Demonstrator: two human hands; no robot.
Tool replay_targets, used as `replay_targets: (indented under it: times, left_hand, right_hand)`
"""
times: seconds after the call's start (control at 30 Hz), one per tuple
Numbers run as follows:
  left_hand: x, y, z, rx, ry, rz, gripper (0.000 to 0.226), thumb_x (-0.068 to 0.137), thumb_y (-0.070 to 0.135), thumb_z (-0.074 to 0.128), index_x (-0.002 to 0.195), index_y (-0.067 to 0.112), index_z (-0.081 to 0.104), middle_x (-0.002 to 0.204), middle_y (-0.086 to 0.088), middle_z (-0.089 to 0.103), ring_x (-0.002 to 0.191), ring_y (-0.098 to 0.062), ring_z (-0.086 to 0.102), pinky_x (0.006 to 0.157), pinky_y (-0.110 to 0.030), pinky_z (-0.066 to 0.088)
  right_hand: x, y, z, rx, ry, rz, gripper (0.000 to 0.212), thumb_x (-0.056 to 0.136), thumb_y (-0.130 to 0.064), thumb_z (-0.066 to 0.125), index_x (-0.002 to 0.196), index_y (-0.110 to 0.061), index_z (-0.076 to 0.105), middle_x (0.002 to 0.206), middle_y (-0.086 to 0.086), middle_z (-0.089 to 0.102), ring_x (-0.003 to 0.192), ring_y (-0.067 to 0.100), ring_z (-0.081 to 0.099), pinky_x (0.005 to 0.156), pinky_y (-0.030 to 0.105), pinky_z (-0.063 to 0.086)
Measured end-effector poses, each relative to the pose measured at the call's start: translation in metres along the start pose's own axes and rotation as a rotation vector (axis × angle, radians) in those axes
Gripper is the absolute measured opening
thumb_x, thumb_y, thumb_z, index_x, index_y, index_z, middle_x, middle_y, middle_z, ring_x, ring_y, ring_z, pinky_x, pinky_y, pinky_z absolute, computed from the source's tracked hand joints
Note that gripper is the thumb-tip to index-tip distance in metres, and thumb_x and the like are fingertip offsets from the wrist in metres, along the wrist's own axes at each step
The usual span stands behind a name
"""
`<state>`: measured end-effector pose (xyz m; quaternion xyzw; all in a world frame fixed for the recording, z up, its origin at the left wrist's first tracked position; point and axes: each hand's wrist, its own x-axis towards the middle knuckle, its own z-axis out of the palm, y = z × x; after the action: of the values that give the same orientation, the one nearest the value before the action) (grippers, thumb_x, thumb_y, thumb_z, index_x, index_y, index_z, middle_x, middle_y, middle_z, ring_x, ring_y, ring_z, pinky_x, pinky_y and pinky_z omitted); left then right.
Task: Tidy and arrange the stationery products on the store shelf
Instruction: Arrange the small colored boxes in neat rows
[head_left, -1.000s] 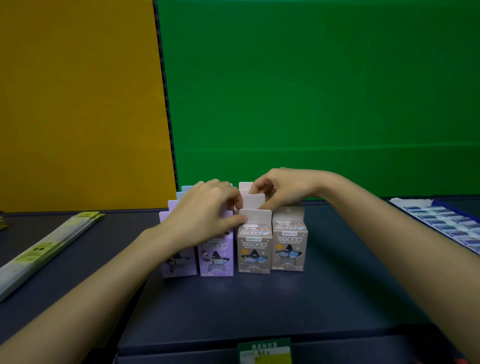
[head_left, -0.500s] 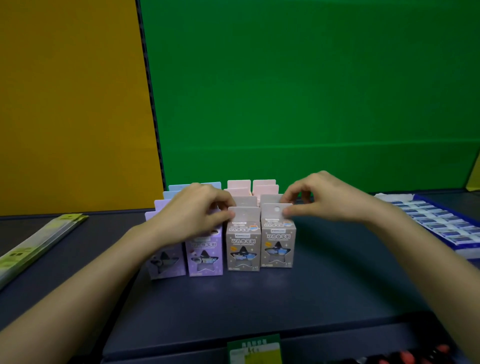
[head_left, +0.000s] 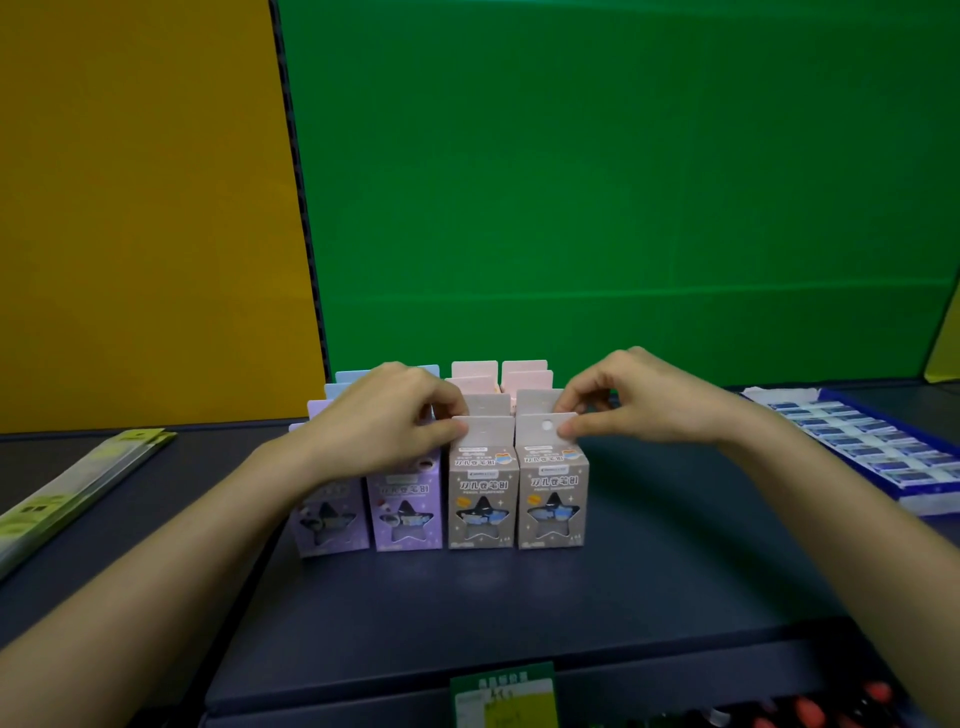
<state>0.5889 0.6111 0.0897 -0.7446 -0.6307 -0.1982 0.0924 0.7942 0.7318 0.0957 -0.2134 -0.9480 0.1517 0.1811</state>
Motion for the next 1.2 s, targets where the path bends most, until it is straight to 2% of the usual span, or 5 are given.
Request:
replay_targets:
  times: [0.37,0.5,0.67,0.93,1.2]
  left_hand:
    - [0.007,-0.002,-0.012,-0.07,0.115,-0.021,0.017,0.082,0.031,0.061,0.086,0.016,0.068,0.085,0.005,0.065,0.077,-0.018,0.06,0.067,-0.031,0.045]
    - [0.022,-0.007,-0.005,-0.018,0.043,-0.057,0.021,0.084,0.027,0.06,0.101,0.016,0.068,0.097,0.001,0.068,0.082,-0.019,0.061,0.069,-0.027,0.043]
    - [0.031,-0.014,0.003,-0.006,-0.024,-0.089,0.008,0.081,0.025,0.064,0.082,0.019,0.07,0.082,0.0,0.072,0.063,-0.013,0.055,0.059,-0.023,0.037]
    - [0.031,-0.019,0.002,0.017,-0.018,-0.09,0.009,0.082,0.022,0.063,0.081,0.018,0.071,0.071,0.006,0.065,0.055,0.0,0.047,0.056,-0.022,0.032]
    - [0.039,-0.025,-0.002,-0.048,0.078,-0.12,0.019,0.085,0.026,0.059,0.089,0.014,0.072,0.091,-0.001,0.073,0.068,-0.019,0.055,0.062,-0.024,0.036]
  right_hand:
    - [0.008,0.012,-0.009,0.003,0.187,0.054,0.011,0.08,-0.029,0.068,0.09,-0.024,0.07,0.077,-0.017,0.064,0.061,0.015,0.049,0.055,0.012,0.037]
    - [0.018,0.018,-0.002,-0.066,0.141,0.112,0.016,0.075,-0.027,0.073,0.09,-0.02,0.072,0.079,-0.009,0.068,0.066,0.008,0.056,0.06,0.004,0.04]
    - [0.024,0.02,0.003,0.005,0.137,0.123,0.008,0.075,-0.017,0.074,0.082,-0.014,0.074,0.072,-0.004,0.069,0.056,-0.013,0.055,0.061,0.0,0.041]
    - [0.027,0.016,0.007,0.107,0.129,0.129,0.006,0.075,-0.009,0.072,0.081,-0.008,0.072,0.072,0.006,0.072,0.063,0.007,0.064,0.064,0.006,0.049]
    - [0.034,0.024,-0.003,0.036,0.235,0.152,0.014,0.079,-0.029,0.069,0.087,-0.017,0.072,0.078,-0.004,0.071,0.069,0.018,0.067,0.058,0.011,0.045]
